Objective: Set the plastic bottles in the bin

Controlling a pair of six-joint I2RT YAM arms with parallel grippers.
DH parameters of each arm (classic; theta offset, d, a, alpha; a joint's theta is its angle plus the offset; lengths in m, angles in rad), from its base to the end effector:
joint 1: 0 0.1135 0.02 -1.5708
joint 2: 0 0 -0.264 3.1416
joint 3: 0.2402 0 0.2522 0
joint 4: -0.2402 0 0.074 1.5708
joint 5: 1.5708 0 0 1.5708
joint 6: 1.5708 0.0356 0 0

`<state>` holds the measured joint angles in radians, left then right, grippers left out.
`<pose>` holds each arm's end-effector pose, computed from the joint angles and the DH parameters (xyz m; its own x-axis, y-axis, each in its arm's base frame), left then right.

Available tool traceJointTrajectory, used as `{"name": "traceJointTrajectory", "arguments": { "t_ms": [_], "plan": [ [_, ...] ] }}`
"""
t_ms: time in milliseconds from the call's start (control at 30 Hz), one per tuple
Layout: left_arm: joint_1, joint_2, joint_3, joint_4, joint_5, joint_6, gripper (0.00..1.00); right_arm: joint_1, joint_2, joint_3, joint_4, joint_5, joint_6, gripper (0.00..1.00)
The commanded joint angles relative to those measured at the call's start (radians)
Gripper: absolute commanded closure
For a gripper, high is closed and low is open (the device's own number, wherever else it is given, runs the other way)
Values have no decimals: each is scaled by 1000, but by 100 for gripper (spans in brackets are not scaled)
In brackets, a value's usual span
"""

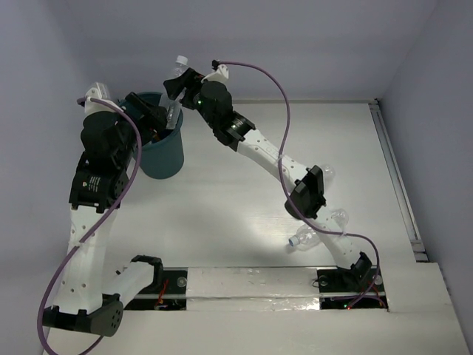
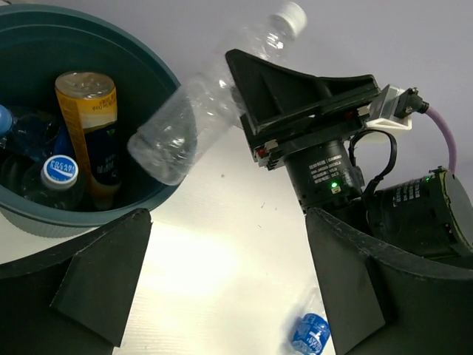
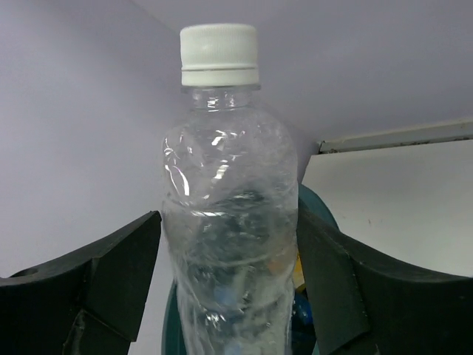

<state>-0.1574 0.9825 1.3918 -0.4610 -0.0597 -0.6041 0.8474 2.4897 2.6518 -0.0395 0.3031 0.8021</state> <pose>0.1818 -0.0267 0.4800 -0.0975 -0.5586 -0.8237 0.0514 0.8237 -0.5647 0.3847 0.4195 0.3856 -0.3170 0.6775 -0.6637 -0.4192 0.5277 0.7388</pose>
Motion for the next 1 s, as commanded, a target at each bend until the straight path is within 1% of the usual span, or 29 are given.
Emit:
{"name": "traceJointTrajectory", "arguments": {
  "t_ms": [0, 67, 200, 233, 367, 400, 433, 467, 500, 533, 567, 600, 633, 667, 700, 733, 767, 800, 833, 867, 900, 933, 967],
  "plan": [
    [-7, -2, 47, 27, 11, 7, 16, 28, -32, -13, 50, -8, -69, 21],
    [-7, -7, 41, 28, 11, 7, 16, 39, -26, -18, 44, -16, -69, 21],
    [-7, -5, 45, 18, 26, 12, 15, 48, -21, -12, 44, -27, -61, 17],
    [-7, 2, 53, 12, 31, 13, 13, 48, -25, -13, 44, -32, -61, 16],
    [-7, 24, 76, 8, 55, 38, 15, 48, -121, -82, 49, -9, -102, 14],
    [-7, 34, 78, 13, 110, 43, 16, 48, -159, -114, 50, 2, -118, 14],
    [-7, 54, 79, 24, 135, 52, 19, 38, -252, -209, 55, 11, -132, 15],
    [-7, 65, 79, 28, 161, 56, 22, 29, -309, -272, 56, 36, -156, 24],
    [-16, 77, 75, 47, 210, 58, 24, 6, -441, -438, 55, 53, -159, 30],
    [-28, 102, 69, 59, 230, 67, 32, -13, -516, -542, 62, 70, -158, 38],
    [-94, 116, 58, 71, 238, 70, 37, -37, -596, -656, 72, 82, -126, 61],
    [-144, 131, 56, 80, 218, 76, 45, -66, -677, -775, 76, 80, -95, 71],
    [-201, 180, 61, 94, 204, 87, 58, -138, -844, -1011, 72, 73, -61, 79],
    [-314, 212, 78, 97, 196, 108, 64, -180, -927, -1127, 53, 51, 18, 93],
    [-368, 252, 91, 96, 181, 121, 68, -221, -1007, -1236, 34, 39, 57, 97],
    [-419, 336, 104, 94, 167, 130, 74, -301, -1084, -1335, -53, 31, 83, 99],
    [-463, 373, 119, 102, 156, 147, 76, -333, -1227, -1500, -103, 25, 116, 100],
    [-532, 415, 122, 113, 141, 151, 77, -364, -1296, -1570, -141, 25, 121, 100],
    [-560, 494, 127, 137, 143, 153, 82, -389, -1357, -1628, -234, 30, 126, 100],
    [-582, 533, 134, 151, 152, 153, 83, -413, -1417, -1676, -288, 54, 143, 99],
    [-617, 576, 145, 160, 173, 155, 83, -413, -1518, -1748, -334, 71, 155, 98],
    [-634, 660, 159, 171, 190, 156, 83, -427, -1566, -1774, -430, 91, 173, 96],
    [-651, 701, 199, 170, 205, 156, 81, -442, -1604, -1797, -471, 112, 215, 88]
  ]
}}
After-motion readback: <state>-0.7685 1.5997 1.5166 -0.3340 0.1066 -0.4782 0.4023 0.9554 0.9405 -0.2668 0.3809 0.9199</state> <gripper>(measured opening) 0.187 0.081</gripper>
